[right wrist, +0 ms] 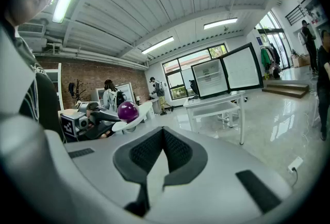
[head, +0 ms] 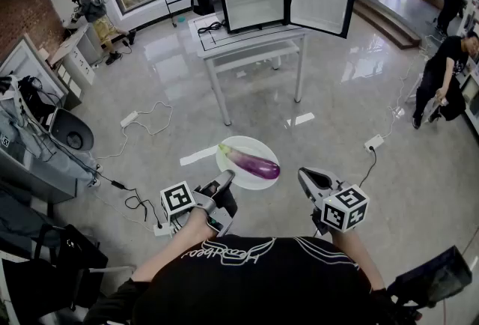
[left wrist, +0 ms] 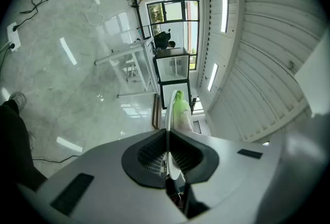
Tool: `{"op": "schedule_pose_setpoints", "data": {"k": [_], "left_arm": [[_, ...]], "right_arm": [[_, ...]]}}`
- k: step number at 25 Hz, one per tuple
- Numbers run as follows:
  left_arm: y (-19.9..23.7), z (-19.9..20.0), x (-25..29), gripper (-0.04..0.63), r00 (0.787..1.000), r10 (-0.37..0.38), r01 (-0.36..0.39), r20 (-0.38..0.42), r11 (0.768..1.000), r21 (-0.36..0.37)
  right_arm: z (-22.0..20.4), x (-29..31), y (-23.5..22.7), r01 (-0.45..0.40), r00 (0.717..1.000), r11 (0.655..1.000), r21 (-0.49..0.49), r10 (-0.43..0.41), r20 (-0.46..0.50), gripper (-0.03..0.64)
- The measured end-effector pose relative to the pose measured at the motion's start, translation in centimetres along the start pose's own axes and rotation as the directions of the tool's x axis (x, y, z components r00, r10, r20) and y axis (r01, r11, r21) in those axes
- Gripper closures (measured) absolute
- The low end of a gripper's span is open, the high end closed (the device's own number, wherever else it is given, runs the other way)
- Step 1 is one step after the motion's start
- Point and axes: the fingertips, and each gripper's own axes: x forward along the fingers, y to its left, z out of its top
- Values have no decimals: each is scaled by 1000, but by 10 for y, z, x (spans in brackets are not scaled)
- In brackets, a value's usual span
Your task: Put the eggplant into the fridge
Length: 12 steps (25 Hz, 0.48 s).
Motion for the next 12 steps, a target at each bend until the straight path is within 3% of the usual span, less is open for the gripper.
{"op": "schedule_pose_setpoints", "data": {"k": [12], "left_arm": [[0, -10, -12, 571, 1000, -4, 4, -13, 1000, -7]], "right_arm": [[-12, -11, 12, 20, 1000, 1000, 7, -20, -4, 611]]}}
